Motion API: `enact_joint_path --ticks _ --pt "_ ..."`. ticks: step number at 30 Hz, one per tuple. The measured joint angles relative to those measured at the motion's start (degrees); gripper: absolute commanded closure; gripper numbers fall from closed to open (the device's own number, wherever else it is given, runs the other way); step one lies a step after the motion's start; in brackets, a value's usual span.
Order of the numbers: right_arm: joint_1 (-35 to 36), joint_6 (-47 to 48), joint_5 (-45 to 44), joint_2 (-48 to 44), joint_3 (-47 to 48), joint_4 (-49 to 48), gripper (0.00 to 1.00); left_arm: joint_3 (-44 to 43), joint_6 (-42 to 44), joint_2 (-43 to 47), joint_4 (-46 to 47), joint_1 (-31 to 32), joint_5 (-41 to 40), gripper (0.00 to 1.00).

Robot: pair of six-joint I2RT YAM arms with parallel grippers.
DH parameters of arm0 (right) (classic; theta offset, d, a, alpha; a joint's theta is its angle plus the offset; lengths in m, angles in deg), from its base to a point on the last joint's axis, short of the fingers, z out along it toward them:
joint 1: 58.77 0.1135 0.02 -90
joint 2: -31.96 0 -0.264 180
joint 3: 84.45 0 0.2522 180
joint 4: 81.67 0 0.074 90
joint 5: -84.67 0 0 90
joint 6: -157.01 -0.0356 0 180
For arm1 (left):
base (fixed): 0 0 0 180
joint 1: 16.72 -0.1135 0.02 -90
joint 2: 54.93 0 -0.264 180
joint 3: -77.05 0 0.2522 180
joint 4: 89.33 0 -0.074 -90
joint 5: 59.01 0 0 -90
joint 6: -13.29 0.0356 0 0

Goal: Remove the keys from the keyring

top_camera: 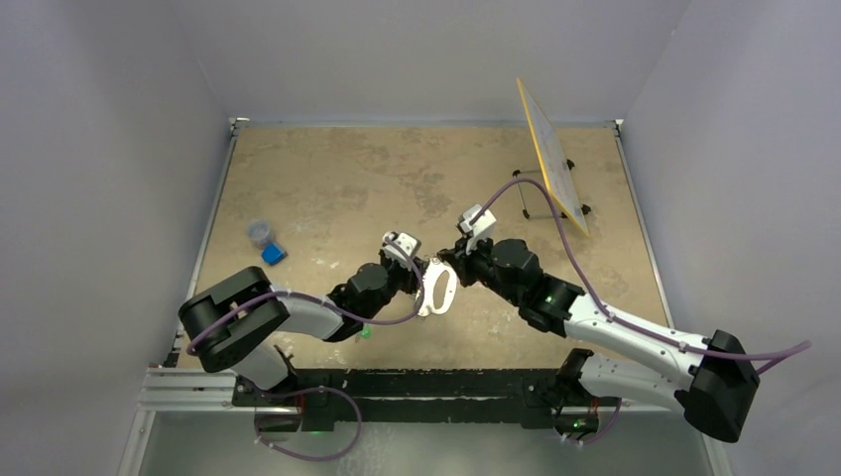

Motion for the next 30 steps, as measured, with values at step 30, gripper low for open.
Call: enact_joint_path --ticks 30 --pt "15.8 1.01 14.51 34.21 3.48 -19.41 0.96 -10.78 -22.12 55.43 -62.47 -10.75 -19.5 0.17"
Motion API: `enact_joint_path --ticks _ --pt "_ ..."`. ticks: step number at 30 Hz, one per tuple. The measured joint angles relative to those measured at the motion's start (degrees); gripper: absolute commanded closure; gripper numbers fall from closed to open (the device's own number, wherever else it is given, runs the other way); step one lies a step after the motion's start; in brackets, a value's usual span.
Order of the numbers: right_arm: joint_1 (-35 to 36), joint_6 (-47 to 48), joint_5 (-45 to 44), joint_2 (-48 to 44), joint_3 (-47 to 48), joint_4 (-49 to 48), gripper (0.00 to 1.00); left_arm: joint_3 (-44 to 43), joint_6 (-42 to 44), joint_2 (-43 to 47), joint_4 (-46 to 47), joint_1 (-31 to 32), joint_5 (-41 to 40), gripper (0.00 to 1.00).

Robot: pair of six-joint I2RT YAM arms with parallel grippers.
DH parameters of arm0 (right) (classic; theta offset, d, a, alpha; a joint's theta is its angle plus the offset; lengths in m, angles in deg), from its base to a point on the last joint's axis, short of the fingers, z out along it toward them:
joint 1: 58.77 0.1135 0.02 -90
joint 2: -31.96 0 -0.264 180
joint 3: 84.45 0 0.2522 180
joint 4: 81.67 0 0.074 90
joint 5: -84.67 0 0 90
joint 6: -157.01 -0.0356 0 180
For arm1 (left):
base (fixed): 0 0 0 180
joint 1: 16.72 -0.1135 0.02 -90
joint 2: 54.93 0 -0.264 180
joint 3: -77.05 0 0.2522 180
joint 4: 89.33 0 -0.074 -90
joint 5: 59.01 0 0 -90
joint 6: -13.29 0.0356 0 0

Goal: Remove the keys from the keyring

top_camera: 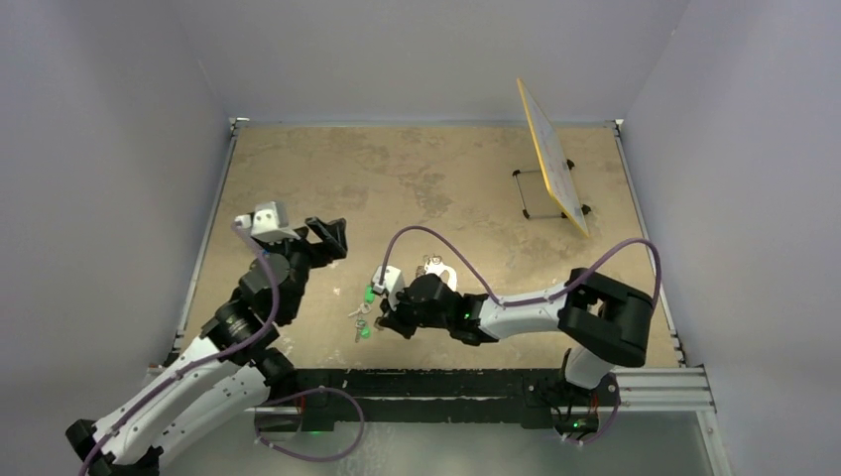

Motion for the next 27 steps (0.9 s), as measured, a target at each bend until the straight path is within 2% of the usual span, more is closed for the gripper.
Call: enact_joint_path --ticks 4,10,16,18,20,27 --pt "0.2 0.04 0.96 3.04 2.4 -1.57 0.87 -4.39 0.68 5.33 -6.19 0.0 -2.47 0.14" --pt "0.2 0.02 0.35 4.46 3.96 -1.46 0.61 -5.11 2.91 11.37 -10.95 0.0 -5.22 0.13" --pt "-0.98 0.07 -1.55 3.82 4.31 -0.46 0.36 -5.14 5.11 12.68 -12.26 0.0 -6.08 0.12" --pt "-2.32 0.02 -1.92 2.47 4.26 0.52 0.31 -5.27 5.46 12.35 -12.79 0.0 -6.54 0.11" --pt "-4.61 -0.07 -2.34 0.0 3.72 0.92 0.25 -5.57 5.86 11.72 -12.87 0.0 -6.93 0.06" --pt "-15.91 -0.02 -6.95 -13.31 1.55 3.56 0.08 -6.36 7.63 8.59 -12.72 0.0 -7.74 0.01"
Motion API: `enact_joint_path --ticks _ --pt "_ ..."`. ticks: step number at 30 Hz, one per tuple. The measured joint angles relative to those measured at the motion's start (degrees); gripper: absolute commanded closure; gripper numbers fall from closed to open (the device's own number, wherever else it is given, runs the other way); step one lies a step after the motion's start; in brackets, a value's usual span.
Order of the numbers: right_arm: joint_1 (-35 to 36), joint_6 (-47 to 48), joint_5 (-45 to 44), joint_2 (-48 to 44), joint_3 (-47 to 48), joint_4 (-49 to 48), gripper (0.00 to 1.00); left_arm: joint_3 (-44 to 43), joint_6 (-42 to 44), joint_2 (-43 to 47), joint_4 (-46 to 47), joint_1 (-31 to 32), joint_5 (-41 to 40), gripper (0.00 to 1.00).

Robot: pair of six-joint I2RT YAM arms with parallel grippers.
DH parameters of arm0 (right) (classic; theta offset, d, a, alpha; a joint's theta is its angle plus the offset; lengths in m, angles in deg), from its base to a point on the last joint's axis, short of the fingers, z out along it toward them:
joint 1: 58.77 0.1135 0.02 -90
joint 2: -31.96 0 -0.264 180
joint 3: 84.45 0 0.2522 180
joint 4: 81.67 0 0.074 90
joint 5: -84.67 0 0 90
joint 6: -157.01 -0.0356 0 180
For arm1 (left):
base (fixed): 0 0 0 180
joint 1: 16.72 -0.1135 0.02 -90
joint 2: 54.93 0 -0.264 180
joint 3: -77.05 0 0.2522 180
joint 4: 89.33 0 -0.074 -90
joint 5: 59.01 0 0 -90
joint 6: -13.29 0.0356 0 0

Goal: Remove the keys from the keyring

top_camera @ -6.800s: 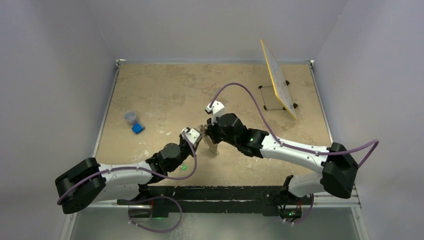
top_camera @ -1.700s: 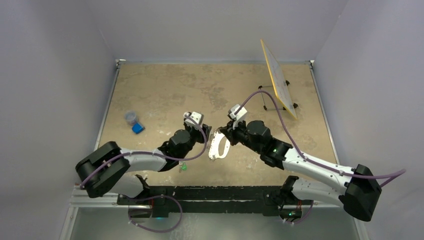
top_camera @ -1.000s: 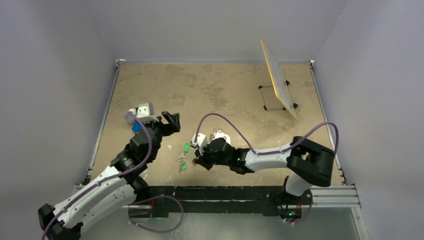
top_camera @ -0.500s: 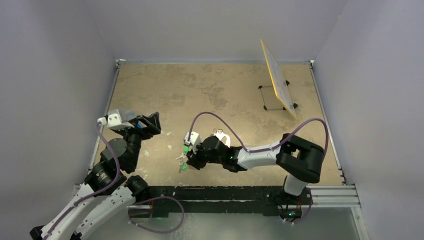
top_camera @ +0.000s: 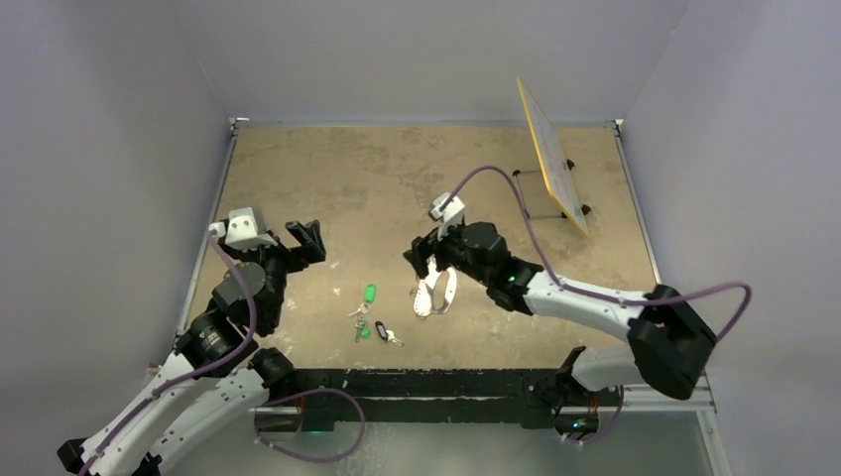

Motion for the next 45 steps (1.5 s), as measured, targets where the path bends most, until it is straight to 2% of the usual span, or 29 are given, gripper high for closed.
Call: enact_joint_path --ticks 2,9,18,24,29,35,45 --pt "-1.86 0.44 -2.4 -4.04 0.0 1.53 0.02 -0.61 0.57 -1.42 0.02 0.0 -0.5 0.01" --pt "-3.93 1.88 -15.85 -20.33 0.0 7.08 0.01 -2.4 1.7 -4.63 -0.02 0.0 -2.4 0.01" --pt "-4.04 2.01 -34.69 -41.4 1.05 16.61 0.01 -5.57 4.52 2.19 -0.15 0.0 -6.73 0.01" --pt "-4.04 5.57 -44.7 -56.85 0.96 15.96 0.01 -9.22 5.03 4.59 -4.31 0.0 -7.02 0.01" --pt "-4.11 10.45 -48.89 -67.8 -2.69 10.71 0.01 -8.02 6.54 12.26 -4.68 0.0 -6.73 0.01" --pt "-4.11 14.16 -51.49 -73.5 -8.63 6.82 0.01 -3.8 8.41 21.64 -2.36 0.0 -6.54 0.01" --pt "-4.11 16.52 -51.95 -73.5 -11.3 3.82 0.01 -1.38 9.49 23.3 -1.42 -2.32 -7.15 0.01"
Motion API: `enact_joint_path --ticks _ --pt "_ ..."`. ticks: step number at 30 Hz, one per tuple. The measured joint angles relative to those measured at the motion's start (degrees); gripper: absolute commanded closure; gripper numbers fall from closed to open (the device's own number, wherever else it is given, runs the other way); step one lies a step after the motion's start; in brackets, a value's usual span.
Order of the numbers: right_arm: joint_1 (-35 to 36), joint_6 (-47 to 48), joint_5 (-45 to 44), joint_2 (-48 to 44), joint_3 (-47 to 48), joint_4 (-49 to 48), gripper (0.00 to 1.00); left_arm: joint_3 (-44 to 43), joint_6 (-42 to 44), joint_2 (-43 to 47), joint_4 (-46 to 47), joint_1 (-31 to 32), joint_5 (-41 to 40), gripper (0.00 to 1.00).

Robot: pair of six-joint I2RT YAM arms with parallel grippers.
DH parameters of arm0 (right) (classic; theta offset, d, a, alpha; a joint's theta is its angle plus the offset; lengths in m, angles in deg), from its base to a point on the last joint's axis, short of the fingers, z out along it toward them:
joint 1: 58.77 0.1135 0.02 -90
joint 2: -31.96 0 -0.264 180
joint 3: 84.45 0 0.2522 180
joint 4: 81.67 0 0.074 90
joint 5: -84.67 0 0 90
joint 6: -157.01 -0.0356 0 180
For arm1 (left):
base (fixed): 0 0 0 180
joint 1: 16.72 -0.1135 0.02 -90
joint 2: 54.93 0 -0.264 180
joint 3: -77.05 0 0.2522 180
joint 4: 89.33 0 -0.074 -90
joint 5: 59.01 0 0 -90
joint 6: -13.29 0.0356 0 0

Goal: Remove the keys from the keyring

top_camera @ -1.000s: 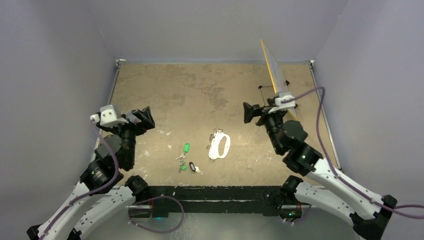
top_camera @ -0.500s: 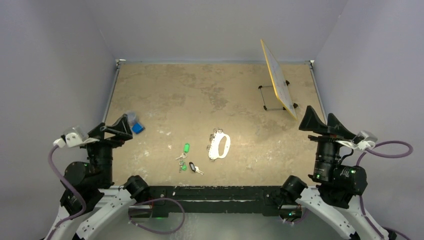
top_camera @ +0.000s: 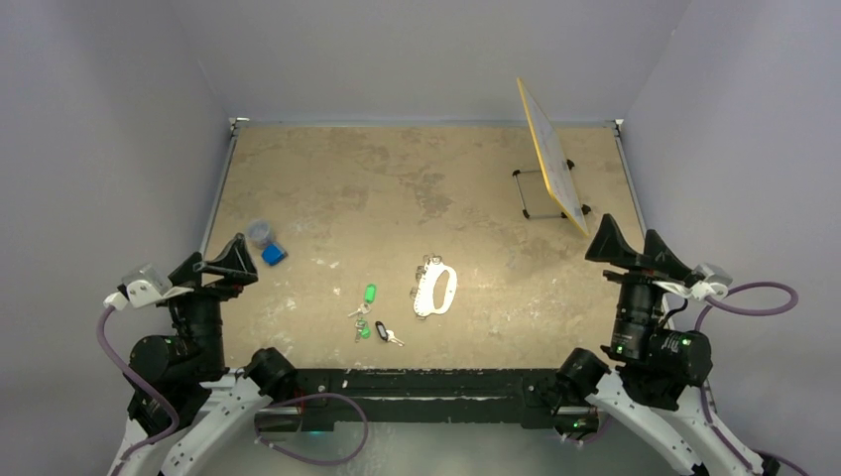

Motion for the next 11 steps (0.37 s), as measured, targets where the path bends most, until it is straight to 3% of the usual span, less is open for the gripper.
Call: enact_joint_path --ticks 11 --pt "0.0 1.51 0.0 0.42 -1.29 -2.67 0.01 1.03 0.87 0.68 1.05 -4.87 1.4 0.01"
